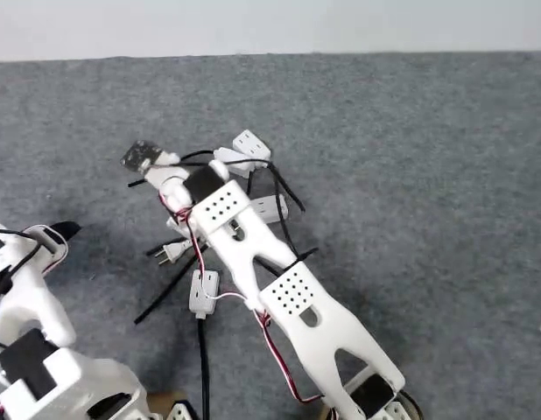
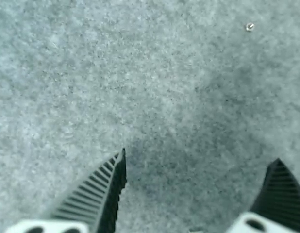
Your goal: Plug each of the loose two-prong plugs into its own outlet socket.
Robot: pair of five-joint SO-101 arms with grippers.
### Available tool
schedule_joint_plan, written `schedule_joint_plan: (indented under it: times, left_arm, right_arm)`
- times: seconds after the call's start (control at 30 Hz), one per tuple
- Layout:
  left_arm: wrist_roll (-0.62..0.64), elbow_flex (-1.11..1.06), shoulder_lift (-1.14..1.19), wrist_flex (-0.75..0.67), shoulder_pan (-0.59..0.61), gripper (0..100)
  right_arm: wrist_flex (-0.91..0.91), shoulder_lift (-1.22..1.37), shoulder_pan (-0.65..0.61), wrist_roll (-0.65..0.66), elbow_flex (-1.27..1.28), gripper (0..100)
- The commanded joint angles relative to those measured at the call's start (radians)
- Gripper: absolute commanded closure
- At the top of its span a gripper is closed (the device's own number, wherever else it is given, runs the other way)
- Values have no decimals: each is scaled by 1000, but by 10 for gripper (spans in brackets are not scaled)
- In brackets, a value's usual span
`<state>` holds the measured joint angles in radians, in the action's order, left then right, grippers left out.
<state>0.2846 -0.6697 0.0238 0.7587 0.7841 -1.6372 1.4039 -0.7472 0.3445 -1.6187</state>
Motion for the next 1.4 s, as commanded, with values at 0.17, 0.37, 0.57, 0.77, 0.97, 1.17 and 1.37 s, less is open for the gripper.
schedule_joint_plan:
  times: [0.17, 0.37, 0.57, 0.77, 0.97, 1.17, 1.37]
  left_arm:
    - [6, 44, -3, 9, 3, 588]
    - [6, 44, -3, 9, 3, 588]
    - [-23, 50, -3, 37, -20, 589]
    - [-147, 53, -3, 78, -101, 763]
    - [-219, 62, 5, 78, -176, 985]
    - [-290, 64, 8, 109, -232, 981]
    - [-531, 51, 5, 172, -333, 981]
  right_arm:
    - [-16, -22, -7, 72, -51, 920]
    - [-16, -25, -5, 72, -60, 991]
    - [-140, -182, -2, 26, -66, 990]
    - [-166, -369, 91, -83, -60, 990]
    - [-170, -515, 156, -138, 3, 990]
    - [-165, -849, 124, -180, 414, 990]
    - [-127, -1139, 45, -184, 809, 990]
